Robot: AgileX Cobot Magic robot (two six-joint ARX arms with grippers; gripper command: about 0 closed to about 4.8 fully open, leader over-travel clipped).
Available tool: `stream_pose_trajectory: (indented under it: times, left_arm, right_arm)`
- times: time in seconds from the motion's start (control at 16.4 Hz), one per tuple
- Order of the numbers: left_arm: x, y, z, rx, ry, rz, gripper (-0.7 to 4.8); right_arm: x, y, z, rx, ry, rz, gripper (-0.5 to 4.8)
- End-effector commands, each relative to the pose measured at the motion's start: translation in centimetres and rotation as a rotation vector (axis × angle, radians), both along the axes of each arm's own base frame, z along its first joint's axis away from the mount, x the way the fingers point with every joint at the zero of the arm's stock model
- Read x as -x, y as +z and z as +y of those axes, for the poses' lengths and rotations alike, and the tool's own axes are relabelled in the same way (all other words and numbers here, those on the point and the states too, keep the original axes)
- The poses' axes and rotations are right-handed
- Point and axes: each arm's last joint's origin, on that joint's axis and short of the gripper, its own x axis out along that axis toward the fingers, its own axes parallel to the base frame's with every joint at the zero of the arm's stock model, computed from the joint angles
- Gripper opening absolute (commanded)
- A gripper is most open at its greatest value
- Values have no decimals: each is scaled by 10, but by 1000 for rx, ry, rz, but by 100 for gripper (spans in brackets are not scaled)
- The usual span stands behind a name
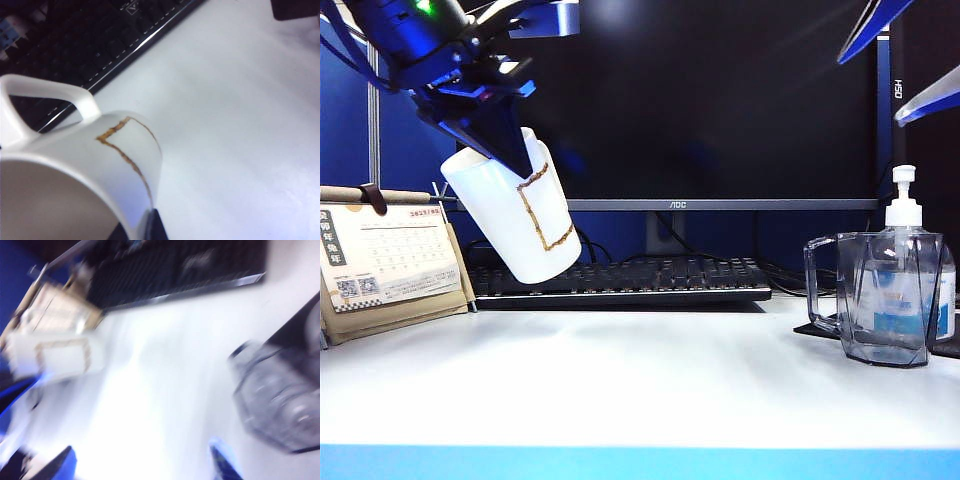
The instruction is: Swap the positions of the transparent plastic cup and the white ceramic cup.
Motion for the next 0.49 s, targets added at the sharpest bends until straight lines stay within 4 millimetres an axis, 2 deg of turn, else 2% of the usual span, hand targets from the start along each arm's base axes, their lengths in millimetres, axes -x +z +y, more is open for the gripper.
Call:
stream_pose_trajectory:
  times: [0.06,0.3,0.49]
  left_arm:
    - [-1,11,-2,54,7,-64,-6]
    - [-1,11,-2,54,8,-65,-6]
    - [-2,11,-2,56,7,-66,-6]
  right_arm:
    - [1,4,2,-37,61,-5,434]
    - [-4,-8,5,-30,137,105,431]
    - [-16,0,6,186,157,156,432]
